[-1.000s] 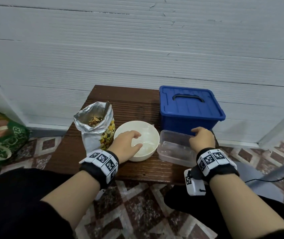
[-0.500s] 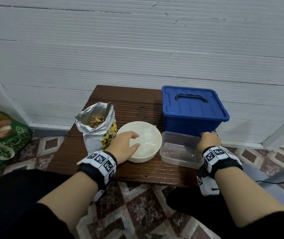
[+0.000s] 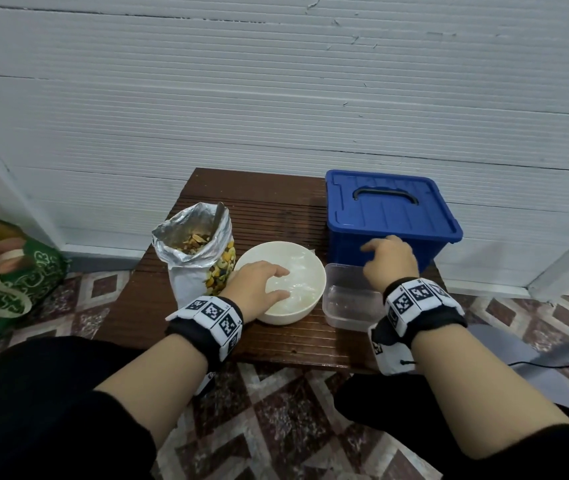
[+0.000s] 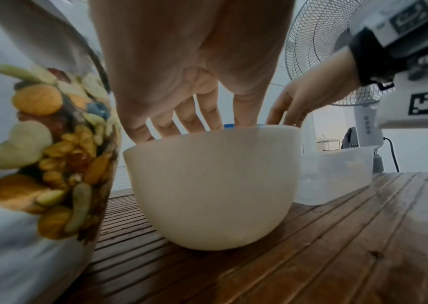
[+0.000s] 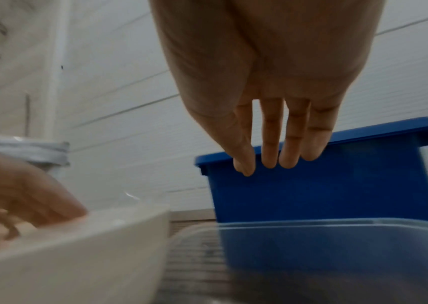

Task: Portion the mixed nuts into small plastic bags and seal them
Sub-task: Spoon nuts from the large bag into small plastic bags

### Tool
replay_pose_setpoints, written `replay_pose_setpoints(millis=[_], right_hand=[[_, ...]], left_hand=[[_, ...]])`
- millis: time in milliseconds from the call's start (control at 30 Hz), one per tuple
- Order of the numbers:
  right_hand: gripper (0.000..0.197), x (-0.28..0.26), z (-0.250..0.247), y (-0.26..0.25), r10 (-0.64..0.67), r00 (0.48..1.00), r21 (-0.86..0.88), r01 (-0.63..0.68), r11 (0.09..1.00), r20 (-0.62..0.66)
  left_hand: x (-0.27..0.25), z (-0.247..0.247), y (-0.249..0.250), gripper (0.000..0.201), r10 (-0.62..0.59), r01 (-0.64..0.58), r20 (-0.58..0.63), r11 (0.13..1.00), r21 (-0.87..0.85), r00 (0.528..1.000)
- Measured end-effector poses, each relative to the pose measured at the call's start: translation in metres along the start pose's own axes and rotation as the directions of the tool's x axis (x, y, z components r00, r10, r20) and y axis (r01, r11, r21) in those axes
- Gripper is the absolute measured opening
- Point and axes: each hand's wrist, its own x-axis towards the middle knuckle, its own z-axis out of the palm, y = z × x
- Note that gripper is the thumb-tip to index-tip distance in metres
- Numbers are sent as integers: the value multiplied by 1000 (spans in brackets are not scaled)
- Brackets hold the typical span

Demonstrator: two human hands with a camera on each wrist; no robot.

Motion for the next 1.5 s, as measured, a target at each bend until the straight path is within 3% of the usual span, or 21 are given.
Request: replay_pose_setpoints(millis=[167, 300, 467, 567, 633, 700, 767, 867, 1067, 1267, 1500], right_hand=[[30, -3, 15, -39, -184, 982, 198, 174, 965, 33], [42, -4, 31, -47, -231, 966, 300, 187, 935, 117], [39, -4, 42, -45, -304, 945, 372, 241, 896, 119], [57, -9, 38, -41, -369, 921, 386, 299, 873, 120], [43, -13, 36, -38, -406, 912, 369, 355, 859, 65], [27, -15, 37, -36, -434, 897, 390, 430, 814, -82], [23, -17, 36, -37, -434, 887, 445, 457, 770, -160], [22, -19, 30, -38, -377, 919, 621, 363, 695, -115], [16, -21, 25, -36, -340, 940, 796, 197, 573, 12], [20, -20, 23, -31, -241, 970, 800, 119, 588, 32], [14, -22, 18, -30, -285, 957, 809, 128, 573, 51]], left_hand=[[9, 6, 8, 33, -36, 36, -1, 998, 50, 999], [11, 9, 9, 13, -60, 57, -71, 997, -42, 996], [4, 3, 13, 19, -44, 16, -115, 972, -233, 992], [4, -4, 16, 19, -45, -13, -189, 955, -295, 981], [5, -9, 18, 20, -63, -11, -223, 948, -317, 973], [5, -14, 21, 22, -47, -38, -246, 944, -327, 968], [4, -17, 23, 34, -3, -86, -257, 938, -336, 966], [7, -18, 21, 47, -6, -59, -241, 963, -263, 970], [12, -25, 24, 14, -43, -35, -204, 931, -362, 978], [15, -34, 21, 11, -109, 20, -151, 867, -498, 983], [18, -36, 20, 20, -206, 105, -93, 776, -621, 974]])
